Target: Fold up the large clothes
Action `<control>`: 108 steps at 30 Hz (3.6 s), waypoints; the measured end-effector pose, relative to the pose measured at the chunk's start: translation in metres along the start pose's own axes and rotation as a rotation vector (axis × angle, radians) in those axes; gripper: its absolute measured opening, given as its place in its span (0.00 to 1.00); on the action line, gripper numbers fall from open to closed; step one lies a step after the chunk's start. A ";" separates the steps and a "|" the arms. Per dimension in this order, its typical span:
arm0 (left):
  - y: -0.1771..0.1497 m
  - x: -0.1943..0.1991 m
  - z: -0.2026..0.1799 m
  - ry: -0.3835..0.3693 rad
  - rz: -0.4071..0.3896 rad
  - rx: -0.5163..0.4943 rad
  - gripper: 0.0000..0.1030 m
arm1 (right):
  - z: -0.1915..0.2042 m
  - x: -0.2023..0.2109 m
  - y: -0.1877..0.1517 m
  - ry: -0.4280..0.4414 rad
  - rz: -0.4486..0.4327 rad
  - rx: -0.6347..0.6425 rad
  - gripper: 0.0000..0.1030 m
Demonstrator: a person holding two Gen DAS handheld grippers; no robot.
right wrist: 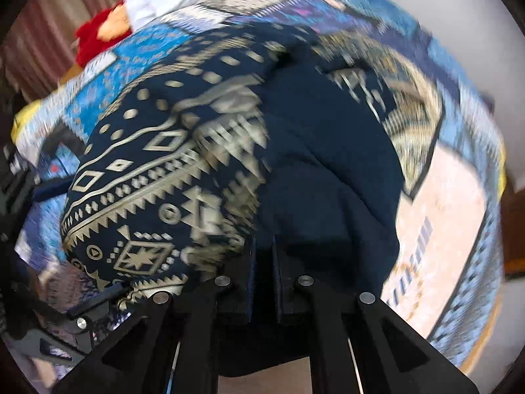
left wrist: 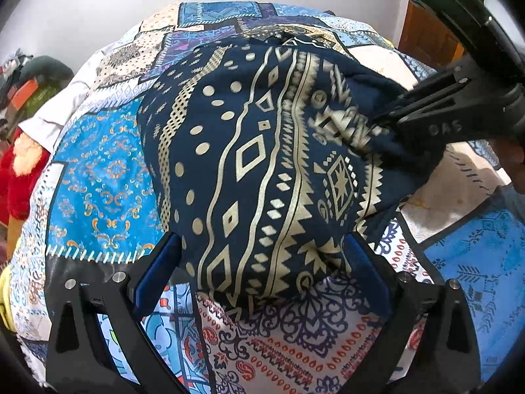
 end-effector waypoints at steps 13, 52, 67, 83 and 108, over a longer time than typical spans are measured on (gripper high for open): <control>0.011 0.060 0.083 0.098 -0.070 0.135 0.96 | -0.039 0.030 -0.030 -0.137 -0.028 -0.008 0.05; 0.014 0.000 0.071 0.001 0.012 0.175 0.96 | -0.032 -0.003 0.002 -0.110 -0.101 -0.064 0.84; 0.032 0.001 0.137 -0.198 0.041 0.464 0.96 | -0.069 0.054 0.013 0.228 -0.147 -0.403 1.00; 0.052 -0.095 0.116 -0.515 0.134 0.645 1.00 | -0.034 -0.040 0.056 0.523 -0.021 -0.412 1.00; 0.079 0.079 0.183 -0.239 -0.105 0.417 0.53 | 0.061 0.037 0.108 0.491 -0.183 -0.335 0.24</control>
Point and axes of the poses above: each gripper's, at about its wrist camera, not at the fingertips, and x roughly against the way its jaws point, z to its left, y to its top, the point moved 4 cm from there along -x, roughly the way its jaws point, and after that the axes turned 5 degrees about -z, right-handed, at the moved point
